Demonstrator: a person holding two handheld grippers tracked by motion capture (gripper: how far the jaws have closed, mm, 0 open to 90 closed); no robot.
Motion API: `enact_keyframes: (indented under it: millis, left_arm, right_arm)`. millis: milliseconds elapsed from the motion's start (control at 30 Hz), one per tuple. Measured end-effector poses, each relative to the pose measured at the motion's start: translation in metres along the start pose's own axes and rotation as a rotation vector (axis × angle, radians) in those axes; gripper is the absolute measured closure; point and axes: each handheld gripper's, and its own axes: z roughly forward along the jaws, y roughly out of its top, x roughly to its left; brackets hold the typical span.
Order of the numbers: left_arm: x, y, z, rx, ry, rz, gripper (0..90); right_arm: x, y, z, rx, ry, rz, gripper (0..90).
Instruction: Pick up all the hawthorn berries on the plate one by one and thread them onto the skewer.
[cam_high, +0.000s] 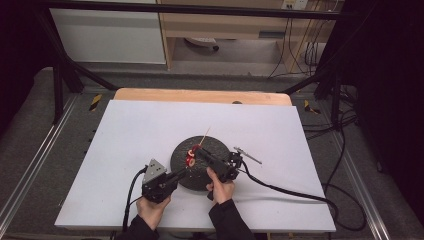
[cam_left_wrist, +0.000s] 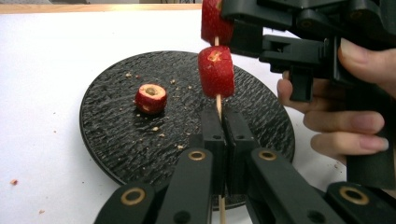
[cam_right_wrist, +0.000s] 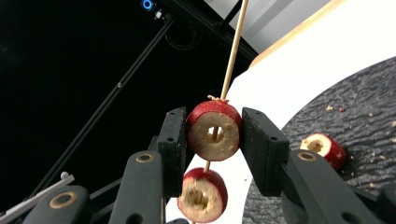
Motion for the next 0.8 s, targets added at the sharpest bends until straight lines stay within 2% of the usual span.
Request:
enact_keyframes:
  millis: [67, 200, 300, 367, 500, 567, 600, 700, 800]
  left_arm:
    - [0.0, 0.0, 0.0, 0.003, 0.004, 0.008, 88.7]
    - [0.003, -0.001, -0.003, -0.003, -0.024, 0.0, 88.6]
    - [0.007, -0.001, -0.011, -0.002, -0.027, 0.012, 88.6]
    - [0.011, -0.003, -0.018, -0.005, -0.032, 0.019, 88.6]
    - [0.022, -0.006, -0.033, 0.004, -0.029, 0.044, 88.6]
    - [0.029, -0.007, -0.038, 0.019, -0.024, 0.055, 88.6]
    - [0.032, -0.008, -0.041, 0.021, -0.016, 0.056, 88.6]
    - [0.043, -0.009, -0.05, 0.036, -0.01, 0.05, 88.5]
    - [0.049, -0.011, -0.055, 0.06, 0.0, 0.074, 88.5]
  right_arm:
    - [0.0, -0.001, -0.001, 0.006, -0.002, -0.006, 62.2]
    - [0.001, -0.001, -0.001, 0.026, 0.001, -0.023, 61.1]
    - [0.006, 0.003, -0.004, 0.016, -0.036, -0.092, 53.2]
    - [0.008, 0.008, -0.007, 0.032, -0.052, -0.147, 48.0]
    - [0.012, 0.02, -0.01, 0.106, -0.127, -0.272, 36.5]
    - [0.012, 0.024, -0.012, 0.158, -0.157, -0.312, 30.7]
    - [0.011, 0.026, -0.012, 0.185, -0.165, -0.32, 27.9]
    - [0.008, 0.031, -0.012, 0.259, -0.184, -0.387, 22.1]
    - [0.007, 0.036, -0.011, 0.333, -0.215, -0.453, 17.7]
